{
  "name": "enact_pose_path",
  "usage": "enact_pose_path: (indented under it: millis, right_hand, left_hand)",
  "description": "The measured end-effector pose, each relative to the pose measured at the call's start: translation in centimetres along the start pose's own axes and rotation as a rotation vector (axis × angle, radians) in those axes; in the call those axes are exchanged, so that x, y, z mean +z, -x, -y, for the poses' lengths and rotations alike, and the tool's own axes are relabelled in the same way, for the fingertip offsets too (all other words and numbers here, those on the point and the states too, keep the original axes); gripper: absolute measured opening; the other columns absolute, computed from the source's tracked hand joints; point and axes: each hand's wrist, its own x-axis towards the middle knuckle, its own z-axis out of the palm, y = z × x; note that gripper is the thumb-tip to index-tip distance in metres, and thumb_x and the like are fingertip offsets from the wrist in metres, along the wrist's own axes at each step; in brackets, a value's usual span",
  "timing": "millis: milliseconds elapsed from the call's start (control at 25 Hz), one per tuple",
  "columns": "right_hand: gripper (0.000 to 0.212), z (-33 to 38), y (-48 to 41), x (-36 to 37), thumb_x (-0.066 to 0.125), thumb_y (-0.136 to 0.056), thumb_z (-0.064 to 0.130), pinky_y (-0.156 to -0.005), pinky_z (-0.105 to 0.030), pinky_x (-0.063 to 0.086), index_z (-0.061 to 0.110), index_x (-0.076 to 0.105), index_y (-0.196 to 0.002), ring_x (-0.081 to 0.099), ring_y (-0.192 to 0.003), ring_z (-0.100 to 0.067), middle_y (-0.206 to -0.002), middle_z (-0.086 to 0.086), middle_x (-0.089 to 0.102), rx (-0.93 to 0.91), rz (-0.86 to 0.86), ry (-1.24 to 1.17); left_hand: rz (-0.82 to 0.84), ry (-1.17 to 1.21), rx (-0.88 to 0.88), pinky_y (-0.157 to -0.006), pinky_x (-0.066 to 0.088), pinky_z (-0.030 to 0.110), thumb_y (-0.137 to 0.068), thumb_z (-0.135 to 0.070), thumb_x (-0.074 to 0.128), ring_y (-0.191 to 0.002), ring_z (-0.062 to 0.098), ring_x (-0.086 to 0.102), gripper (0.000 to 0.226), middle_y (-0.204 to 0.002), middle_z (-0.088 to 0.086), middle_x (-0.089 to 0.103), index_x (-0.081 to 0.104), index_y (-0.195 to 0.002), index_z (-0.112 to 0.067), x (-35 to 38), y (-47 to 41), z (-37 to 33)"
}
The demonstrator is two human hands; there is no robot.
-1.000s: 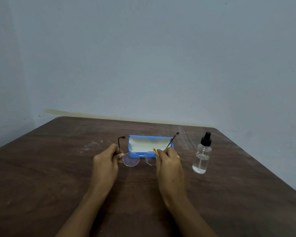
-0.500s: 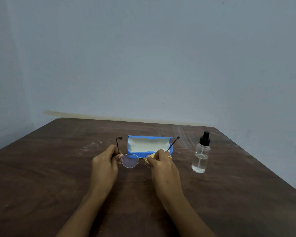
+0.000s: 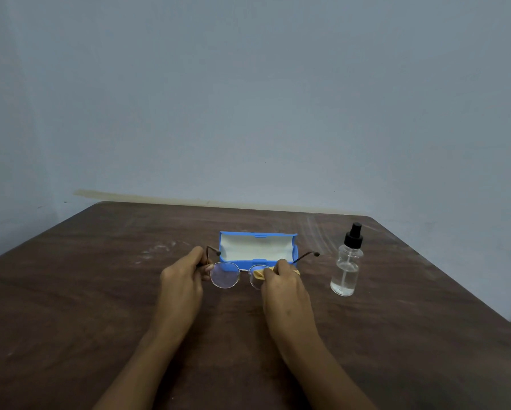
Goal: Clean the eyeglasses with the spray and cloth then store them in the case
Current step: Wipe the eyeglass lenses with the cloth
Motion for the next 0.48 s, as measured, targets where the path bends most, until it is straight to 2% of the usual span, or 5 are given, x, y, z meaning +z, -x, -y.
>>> enact_pose_path:
  millis: [80, 200, 360, 400, 480]
  right_hand:
    - [0.039, 0.0, -0.1, 0.1, 0.093, -0.022, 0.019, -0.034, -0.016, 0.017, 0.018, 0.061, -0.045, 0.056, -0.042, -0.009, -0.054, 0.004, 0.057, 0.025, -0.013, 0.018]
    - [0.033, -0.4, -0.2, 0.8, 0.092, -0.038, 0.015, -0.042, -0.015, 0.018, 0.015, 0.062, -0.053, 0.057, -0.048, -0.011, -0.060, 0.001, 0.058, 0.031, -0.079, -0.055]
    - [0.008, -1.1, 0.1, 0.6, 0.067, -0.078, 0.007, -0.053, -0.026, 0.037, 0.008, 0.065, -0.085, 0.058, -0.083, -0.022, -0.088, -0.008, 0.058, -0.032, 0.033, -0.178]
    - [0.008, -1.1, 0.1, 0.4, 0.063, -0.081, 0.008, -0.056, -0.029, 0.040, 0.008, 0.065, -0.089, 0.056, -0.086, -0.023, -0.091, -0.008, 0.058, -0.054, 0.061, -0.198]
    - [0.016, -1.3, 0.0, 0.5, 0.076, -0.068, 0.006, -0.049, -0.023, 0.037, 0.012, 0.069, -0.082, 0.058, -0.072, -0.021, -0.079, -0.006, 0.058, -0.080, 0.060, -0.233]
  left_hand:
    - [0.023, 0.008, 0.014, -0.055, 0.038, 0.002, -0.068, 0.022, 0.040, -0.067, -0.015, 0.058, 0.023, -0.061, 0.015, 0.063, 0.047, -0.063, 0.001, 0.1, 0.1, 0.1]
    - [0.030, 0.011, 0.035, -0.055, 0.039, 0.000, -0.067, 0.015, 0.037, -0.064, -0.024, 0.054, 0.016, -0.060, 0.006, 0.061, 0.048, -0.063, 0.004, 0.2, 0.2, -0.1]
    - [-0.015, -0.019, 0.004, -0.052, 0.036, 0.000, -0.070, 0.022, 0.045, -0.069, -0.004, 0.059, 0.024, -0.060, 0.016, 0.063, 0.046, -0.061, 0.000, 0.1, 0.0, 0.1]
    - [-0.028, -0.025, -0.010, -0.051, 0.036, 0.003, -0.072, 0.020, 0.048, -0.071, 0.003, 0.060, 0.029, -0.060, 0.016, 0.063, 0.044, -0.059, -0.006, 0.1, 0.0, 0.3]
    - [-0.037, -0.018, -0.039, -0.050, 0.037, 0.008, -0.076, 0.015, 0.053, -0.073, 0.014, 0.060, 0.038, -0.061, 0.014, 0.064, 0.039, -0.059, -0.015, 0.1, 0.1, 0.5]
